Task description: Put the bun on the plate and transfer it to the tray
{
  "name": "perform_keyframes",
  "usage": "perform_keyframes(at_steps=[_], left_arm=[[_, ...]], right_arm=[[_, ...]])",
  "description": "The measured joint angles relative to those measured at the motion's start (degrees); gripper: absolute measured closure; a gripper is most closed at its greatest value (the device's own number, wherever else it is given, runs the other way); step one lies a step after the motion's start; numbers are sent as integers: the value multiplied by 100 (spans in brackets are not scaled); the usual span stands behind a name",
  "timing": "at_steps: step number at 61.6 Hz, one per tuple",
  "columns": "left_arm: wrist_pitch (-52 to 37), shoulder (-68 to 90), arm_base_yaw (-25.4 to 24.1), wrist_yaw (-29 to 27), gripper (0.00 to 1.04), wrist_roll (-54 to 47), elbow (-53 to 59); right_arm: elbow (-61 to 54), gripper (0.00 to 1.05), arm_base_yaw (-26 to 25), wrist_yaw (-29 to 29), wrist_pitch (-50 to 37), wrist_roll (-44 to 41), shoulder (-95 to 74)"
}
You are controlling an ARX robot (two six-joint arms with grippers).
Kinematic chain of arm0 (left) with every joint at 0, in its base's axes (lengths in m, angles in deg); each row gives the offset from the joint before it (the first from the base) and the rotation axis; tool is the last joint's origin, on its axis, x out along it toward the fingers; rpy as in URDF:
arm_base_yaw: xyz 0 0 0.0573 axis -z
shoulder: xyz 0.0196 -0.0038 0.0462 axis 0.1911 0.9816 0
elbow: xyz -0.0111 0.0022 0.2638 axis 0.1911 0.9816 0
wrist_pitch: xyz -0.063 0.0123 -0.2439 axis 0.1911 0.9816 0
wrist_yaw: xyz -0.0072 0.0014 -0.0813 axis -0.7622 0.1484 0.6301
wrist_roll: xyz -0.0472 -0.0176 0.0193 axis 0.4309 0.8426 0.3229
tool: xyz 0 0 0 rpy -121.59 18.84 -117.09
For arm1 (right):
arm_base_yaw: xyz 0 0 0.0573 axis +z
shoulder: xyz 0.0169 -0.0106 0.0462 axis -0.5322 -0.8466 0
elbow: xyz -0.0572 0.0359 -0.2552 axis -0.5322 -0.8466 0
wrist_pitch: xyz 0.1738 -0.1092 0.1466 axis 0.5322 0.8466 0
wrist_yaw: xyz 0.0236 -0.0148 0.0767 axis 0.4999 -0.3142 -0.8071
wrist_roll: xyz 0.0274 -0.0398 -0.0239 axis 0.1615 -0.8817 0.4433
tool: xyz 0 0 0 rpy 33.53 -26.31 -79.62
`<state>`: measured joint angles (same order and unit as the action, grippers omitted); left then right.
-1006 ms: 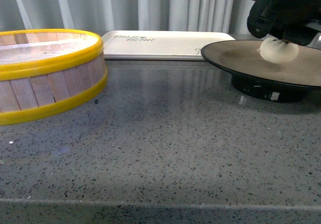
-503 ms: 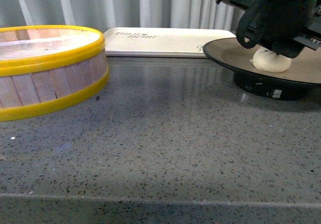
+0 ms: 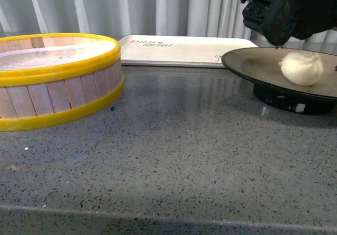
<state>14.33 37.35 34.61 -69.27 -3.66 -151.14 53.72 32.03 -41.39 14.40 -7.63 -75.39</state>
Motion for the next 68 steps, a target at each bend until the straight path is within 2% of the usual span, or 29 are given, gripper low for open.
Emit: perform_keyframes(at_steps=[17,26,36,48,49,52,54,57,60,63,68], left_arm=[[81,-332,-116,210,7,369,-337],[-426,-977,-374,190,7,667,177],[-1561,-2704,-1128,197,7,918,1921],[-1864,-4575,-2356,656,7,1113,3735],[-1910,-4660,-2409,570,8,1115,3834],[-2455,-5213,-2822,-330,19,1231,4581],[-2715,-5506,-3082,-468,24,1259,5016],[-2999,-5912,-3475,-291,31,1279,5615],[-3296,-6398,-4009,151,40,1296,6360],[-3550,-6832,-4374,247,49,1316,7064],[-3910,-7379,-4579,254,63,1373,8089]], right_arm=[[0,8,0,0,0,0,0],[0,8,0,0,0,0,0],[0,8,0,0,0,0,0],[0,8,0,0,0,0,0],[0,8,0,0,0,2,0],[0,8,0,-2,0,0,0],[0,8,0,-4,0,0,0],[0,8,0,-2,0,0,0],[0,8,0,9,0,2,0],[0,8,0,4,0,2,0],[0,8,0,2,0,0,0]])
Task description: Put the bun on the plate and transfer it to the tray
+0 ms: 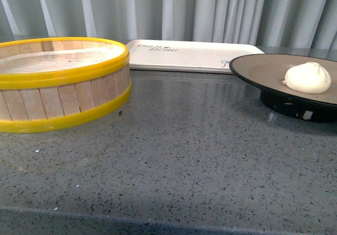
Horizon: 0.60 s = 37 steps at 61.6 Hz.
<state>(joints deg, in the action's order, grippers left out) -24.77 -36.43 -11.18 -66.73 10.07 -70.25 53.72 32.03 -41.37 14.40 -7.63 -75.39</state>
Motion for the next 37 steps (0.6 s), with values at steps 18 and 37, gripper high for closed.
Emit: perform_keyframes(at_steps=[18,37], left_arm=[[-702,-955,28,127,101,20,1923],[-844,-1827,22,127,101,22,2964]], right_arm=[[0,8,2,-2,0,0,0],[0,8,2,-2,0,0,0]])
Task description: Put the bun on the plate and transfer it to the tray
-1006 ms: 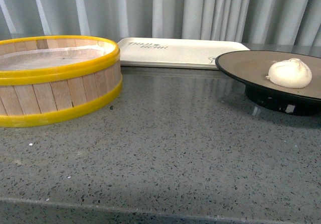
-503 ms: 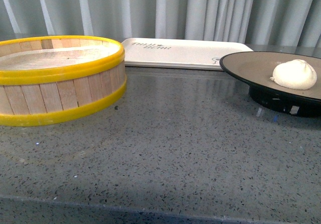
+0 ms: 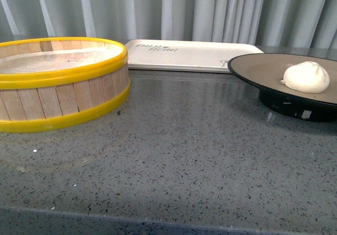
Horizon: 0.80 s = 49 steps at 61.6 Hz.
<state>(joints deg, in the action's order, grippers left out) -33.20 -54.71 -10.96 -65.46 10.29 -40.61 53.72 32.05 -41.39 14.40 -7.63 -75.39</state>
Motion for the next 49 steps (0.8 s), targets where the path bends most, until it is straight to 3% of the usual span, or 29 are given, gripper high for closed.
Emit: perform_keyframes(at_steps=[49], left_arm=[[715,-1615,0,2,101,2,817]], right_arm=[[0,8,0,0,0,0,0]])
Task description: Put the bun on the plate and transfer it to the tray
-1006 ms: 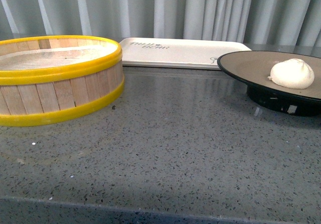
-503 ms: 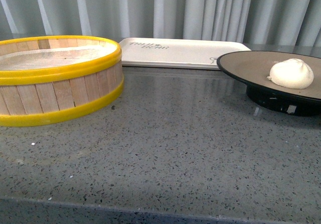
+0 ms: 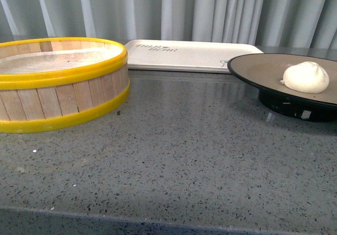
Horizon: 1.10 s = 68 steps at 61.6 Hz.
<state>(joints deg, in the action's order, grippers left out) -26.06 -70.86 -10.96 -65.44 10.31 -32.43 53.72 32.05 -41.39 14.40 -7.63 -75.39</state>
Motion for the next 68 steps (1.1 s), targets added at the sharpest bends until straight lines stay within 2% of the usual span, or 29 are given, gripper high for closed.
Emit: perform_keyframes(at_steps=[27,35,57,68], left_arm=[[549,-686,0,0,101,-2,2],[1504,-1484,0,0,101,-2,0],[1547,-1646,0,2,101,-4,0],[1547,-1646,0,0,75,0,0]], right_arm=[[0,8,0,0,0,0,0],[0,8,0,2,0,0,0],[0,8,0,0,0,0,0],[0,8,0,0,0,0,0]])
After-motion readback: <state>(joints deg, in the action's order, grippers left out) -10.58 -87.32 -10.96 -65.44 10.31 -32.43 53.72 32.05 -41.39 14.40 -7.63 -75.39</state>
